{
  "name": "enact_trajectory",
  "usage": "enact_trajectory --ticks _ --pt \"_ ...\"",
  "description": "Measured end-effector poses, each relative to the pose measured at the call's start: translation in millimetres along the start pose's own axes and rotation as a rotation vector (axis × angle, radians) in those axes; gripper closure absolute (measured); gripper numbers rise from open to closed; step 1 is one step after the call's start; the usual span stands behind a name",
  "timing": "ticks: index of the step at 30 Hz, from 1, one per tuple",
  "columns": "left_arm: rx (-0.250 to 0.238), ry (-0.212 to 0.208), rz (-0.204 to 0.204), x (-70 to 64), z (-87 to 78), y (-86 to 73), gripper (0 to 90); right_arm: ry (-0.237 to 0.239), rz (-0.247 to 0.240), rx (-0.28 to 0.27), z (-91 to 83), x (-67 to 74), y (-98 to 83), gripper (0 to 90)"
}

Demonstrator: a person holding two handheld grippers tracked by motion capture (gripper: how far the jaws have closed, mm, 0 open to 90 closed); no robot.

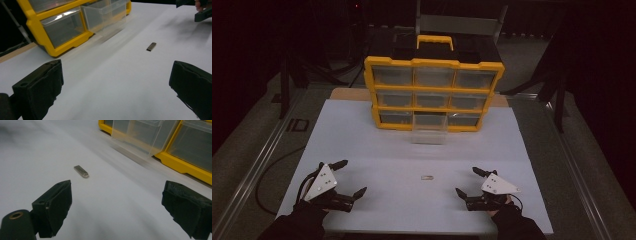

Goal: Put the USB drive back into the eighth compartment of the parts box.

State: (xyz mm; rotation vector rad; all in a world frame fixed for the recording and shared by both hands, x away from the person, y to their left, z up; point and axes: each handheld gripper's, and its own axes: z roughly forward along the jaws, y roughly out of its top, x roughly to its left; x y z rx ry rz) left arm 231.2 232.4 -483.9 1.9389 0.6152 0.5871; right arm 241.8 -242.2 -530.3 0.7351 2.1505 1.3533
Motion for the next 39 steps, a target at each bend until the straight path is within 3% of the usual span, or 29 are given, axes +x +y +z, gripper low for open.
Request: enact_trajectory --ticks 19,29,39 --pt "0.007 -0.087 0.039 5.6 14.7 32.9 0.4 0.004 -0.002 0.004 0.8 0.8 0.4 9.8" --pt "0.021 -0.164 0.093 0.6 32.5 57.8 0.5 0.011 -0.009 0.002 1.6 1.8 0.6 9.8" --pt "0.020 -0.226 0.096 -1.5 47.2 72.7 0.5 0.013 -0.010 0.008 2.1 1.8 0.5 9.8"
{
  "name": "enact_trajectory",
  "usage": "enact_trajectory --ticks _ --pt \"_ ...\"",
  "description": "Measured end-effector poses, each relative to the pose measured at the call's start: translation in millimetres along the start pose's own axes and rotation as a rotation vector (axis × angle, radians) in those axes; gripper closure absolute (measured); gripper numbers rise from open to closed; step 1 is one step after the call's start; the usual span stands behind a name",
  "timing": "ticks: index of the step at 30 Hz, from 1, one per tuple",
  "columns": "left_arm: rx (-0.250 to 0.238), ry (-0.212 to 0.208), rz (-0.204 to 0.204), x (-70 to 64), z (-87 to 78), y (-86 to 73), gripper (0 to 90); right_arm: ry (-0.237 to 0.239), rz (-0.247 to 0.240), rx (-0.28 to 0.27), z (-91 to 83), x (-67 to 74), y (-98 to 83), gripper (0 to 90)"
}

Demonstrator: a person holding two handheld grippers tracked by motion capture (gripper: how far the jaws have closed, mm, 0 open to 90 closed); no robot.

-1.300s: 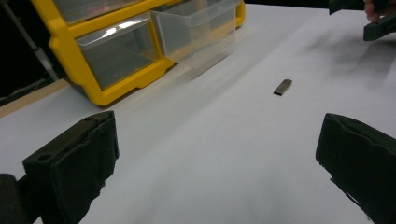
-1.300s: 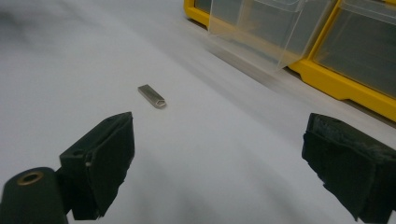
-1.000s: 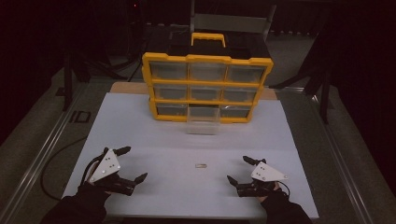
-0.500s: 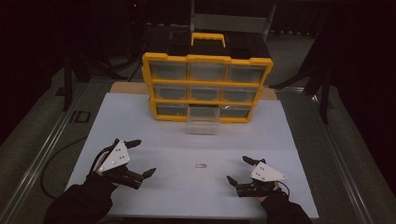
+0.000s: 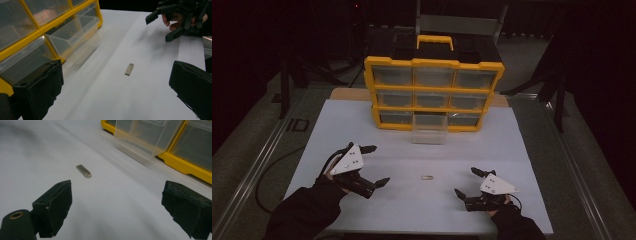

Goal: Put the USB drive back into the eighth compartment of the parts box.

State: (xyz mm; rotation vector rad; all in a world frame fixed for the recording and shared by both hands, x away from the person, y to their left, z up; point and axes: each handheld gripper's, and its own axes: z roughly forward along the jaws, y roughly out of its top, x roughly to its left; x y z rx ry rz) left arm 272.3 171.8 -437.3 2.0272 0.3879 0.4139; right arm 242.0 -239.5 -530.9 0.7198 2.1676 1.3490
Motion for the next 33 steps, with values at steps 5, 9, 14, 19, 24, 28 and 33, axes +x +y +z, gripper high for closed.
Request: enact_trajectory --ticks 5,9,14,19,24,28,33 --pt "0.005 -0.022 0.021 -1.1 10.0 8.6 0.5 0.000 0.004 0.000 -0.1 0.3 0.2 9.8" --pt "0.009 -0.041 0.035 -1.5 18.9 14.3 0.5 0.003 0.006 0.002 0.0 0.4 0.3 9.8" --pt "0.017 -0.068 0.044 -3.7 29.0 20.5 0.5 0.003 0.004 -0.002 0.0 0.3 0.4 9.8" --pt "0.017 -0.085 0.047 -3.7 35.9 24.0 0.5 0.005 0.004 -0.007 0.2 0.4 0.6 9.8" --pt "0.027 -0.104 0.058 -4.0 46.0 28.3 0.5 0.009 0.004 -0.007 -0.1 0.3 0.7 9.8" --pt "0.036 -0.116 0.062 -5.2 51.9 30.3 0.5 0.012 0.006 -0.002 0.3 0.1 0.6 9.8" --pt "0.047 -0.138 0.071 -6.8 63.0 32.7 0.5 0.014 -0.001 -0.002 0.4 -0.1 0.7 9.8"
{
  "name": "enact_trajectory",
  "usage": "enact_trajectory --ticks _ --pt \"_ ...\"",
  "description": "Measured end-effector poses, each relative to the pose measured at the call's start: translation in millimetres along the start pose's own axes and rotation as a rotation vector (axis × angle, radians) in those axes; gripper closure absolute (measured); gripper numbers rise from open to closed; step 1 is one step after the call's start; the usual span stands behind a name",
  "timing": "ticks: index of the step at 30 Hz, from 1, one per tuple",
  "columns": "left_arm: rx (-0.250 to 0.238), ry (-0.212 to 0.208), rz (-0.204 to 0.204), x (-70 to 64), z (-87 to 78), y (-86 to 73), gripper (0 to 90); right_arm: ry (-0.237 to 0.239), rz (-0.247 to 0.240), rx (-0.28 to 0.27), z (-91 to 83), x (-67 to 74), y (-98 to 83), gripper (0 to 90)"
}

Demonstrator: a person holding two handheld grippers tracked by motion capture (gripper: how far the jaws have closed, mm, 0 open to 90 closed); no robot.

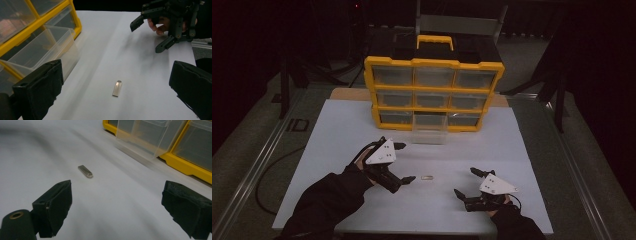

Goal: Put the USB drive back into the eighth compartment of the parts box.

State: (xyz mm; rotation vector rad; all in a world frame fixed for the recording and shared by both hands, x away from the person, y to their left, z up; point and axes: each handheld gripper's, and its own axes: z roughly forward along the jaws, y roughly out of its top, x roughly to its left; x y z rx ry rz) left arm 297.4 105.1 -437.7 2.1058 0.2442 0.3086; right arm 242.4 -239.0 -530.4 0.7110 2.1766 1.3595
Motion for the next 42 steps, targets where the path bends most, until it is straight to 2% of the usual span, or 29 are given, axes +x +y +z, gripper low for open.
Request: enact_trajectory --ticks 9,17,24,29,32,42 --pt "0.018 -0.033 0.012 -0.8 20.7 1.1 0.4 0.003 0.000 -0.002 0.4 0.1 0.1 9.8" --pt "0.040 -0.056 0.005 0.2 36.6 -2.1 0.5 0.004 -0.001 0.002 1.4 -0.1 -0.2 9.9" --pt "0.056 -0.078 -0.015 -1.1 49.2 -5.8 0.5 0.005 -0.002 0.008 1.5 0.3 0.0 9.8" --pt "0.087 -0.101 -0.040 -1.0 59.3 -10.7 0.5 0.006 -0.007 0.009 2.0 0.5 0.1 9.9" --pt "0.107 -0.107 -0.038 -1.5 64.6 -13.7 0.5 0.007 -0.011 0.008 2.0 0.6 0.2 9.9" --pt "0.169 -0.139 -0.075 -1.4 81.4 -23.6 1.1 0.010 -0.013 0.012 2.9 0.6 0.1 9.9"
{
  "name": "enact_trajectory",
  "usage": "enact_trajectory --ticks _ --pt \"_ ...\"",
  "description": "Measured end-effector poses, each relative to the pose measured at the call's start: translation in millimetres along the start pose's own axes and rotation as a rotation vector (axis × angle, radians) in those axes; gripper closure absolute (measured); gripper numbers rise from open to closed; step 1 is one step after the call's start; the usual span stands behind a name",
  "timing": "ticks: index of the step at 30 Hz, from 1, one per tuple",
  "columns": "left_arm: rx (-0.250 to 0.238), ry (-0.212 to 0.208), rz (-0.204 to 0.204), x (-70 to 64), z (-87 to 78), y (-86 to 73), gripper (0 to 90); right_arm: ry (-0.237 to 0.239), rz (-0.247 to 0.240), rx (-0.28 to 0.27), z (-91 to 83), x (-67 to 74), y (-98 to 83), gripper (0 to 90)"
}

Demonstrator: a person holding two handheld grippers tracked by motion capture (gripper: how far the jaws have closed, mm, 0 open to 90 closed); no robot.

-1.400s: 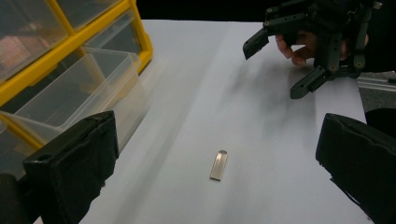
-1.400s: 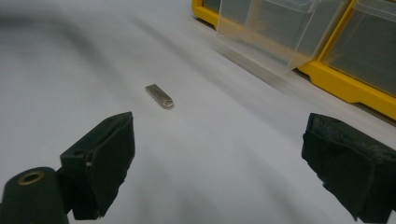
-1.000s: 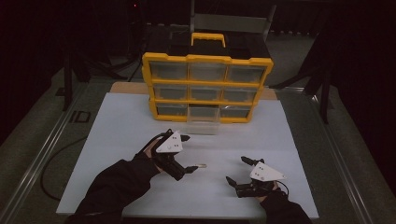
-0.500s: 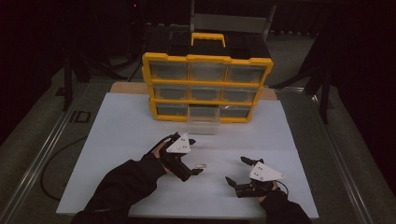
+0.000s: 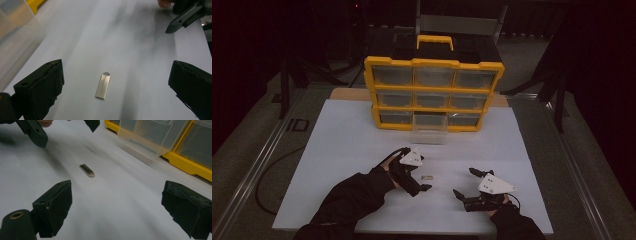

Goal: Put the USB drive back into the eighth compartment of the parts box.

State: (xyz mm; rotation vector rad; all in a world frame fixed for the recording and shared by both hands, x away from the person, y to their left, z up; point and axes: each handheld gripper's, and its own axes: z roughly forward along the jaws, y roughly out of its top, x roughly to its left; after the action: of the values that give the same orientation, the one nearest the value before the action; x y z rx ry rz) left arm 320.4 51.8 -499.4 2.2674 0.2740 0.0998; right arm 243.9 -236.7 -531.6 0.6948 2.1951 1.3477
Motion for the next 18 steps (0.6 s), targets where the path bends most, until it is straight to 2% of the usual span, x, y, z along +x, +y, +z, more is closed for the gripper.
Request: enact_trajectory --ticks 8,10,14,18 --pt "0.063 -0.013 -0.007 2.6 13.4 -3.3 1.1 0.001 0.012 0.006 0.3 0.5 0.0 9.9" --pt "0.070 -0.010 -0.014 3.4 16.3 -3.5 1.2 0.002 0.007 0.002 0.2 0.4 0.2 9.9" --pt "0.113 0.008 -0.022 5.2 21.5 -4.4 1.8 0.003 0.009 0.003 0.4 0.1 -0.1 9.9" --pt "0.123 0.032 -0.012 6.7 22.3 -5.1 11.0 0.004 0.002 -0.002 1.1 0.1 -0.2 9.9"
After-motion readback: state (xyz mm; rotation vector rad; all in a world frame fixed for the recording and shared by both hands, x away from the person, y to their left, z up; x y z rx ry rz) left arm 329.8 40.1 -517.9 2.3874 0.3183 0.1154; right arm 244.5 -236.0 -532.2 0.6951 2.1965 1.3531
